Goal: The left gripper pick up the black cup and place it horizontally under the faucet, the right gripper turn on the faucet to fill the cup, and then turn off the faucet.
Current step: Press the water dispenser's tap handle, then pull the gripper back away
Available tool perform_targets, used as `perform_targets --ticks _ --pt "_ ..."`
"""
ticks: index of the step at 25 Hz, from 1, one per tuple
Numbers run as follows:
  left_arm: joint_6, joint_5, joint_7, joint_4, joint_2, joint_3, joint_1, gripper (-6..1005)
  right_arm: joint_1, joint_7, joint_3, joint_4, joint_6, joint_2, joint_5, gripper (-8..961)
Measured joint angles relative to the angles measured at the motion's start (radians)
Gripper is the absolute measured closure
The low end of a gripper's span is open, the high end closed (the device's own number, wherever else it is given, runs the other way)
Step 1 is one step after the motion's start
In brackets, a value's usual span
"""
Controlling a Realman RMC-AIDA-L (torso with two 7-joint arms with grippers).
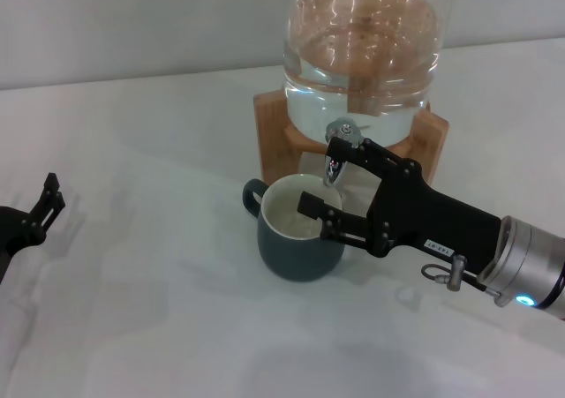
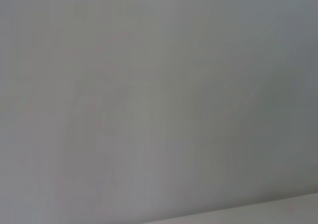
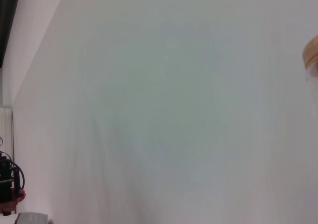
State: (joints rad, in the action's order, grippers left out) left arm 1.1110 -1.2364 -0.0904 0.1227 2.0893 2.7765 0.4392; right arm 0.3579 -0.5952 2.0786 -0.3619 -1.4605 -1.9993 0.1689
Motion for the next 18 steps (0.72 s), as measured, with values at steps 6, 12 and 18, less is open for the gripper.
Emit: perform_targets --ticks 6,12,18 --pt "-0.001 0.0 0.0 0.0 0.0 0.0 0.002 114 0.002 -0.002 0.0 0.0 0.0 0.005 0.0 85" --pt "-0.001 0.0 0.0 0.0 0.0 0.0 0.003 114 0.005 -0.002 -0.001 0.01 0.0 0.009 -0.005 85" --pt "0.0 0.0 0.0 0.0 -0.001 0.0 0.003 114 0.007 -0.002 -0.02 0.014 0.001 0.012 -0.002 85"
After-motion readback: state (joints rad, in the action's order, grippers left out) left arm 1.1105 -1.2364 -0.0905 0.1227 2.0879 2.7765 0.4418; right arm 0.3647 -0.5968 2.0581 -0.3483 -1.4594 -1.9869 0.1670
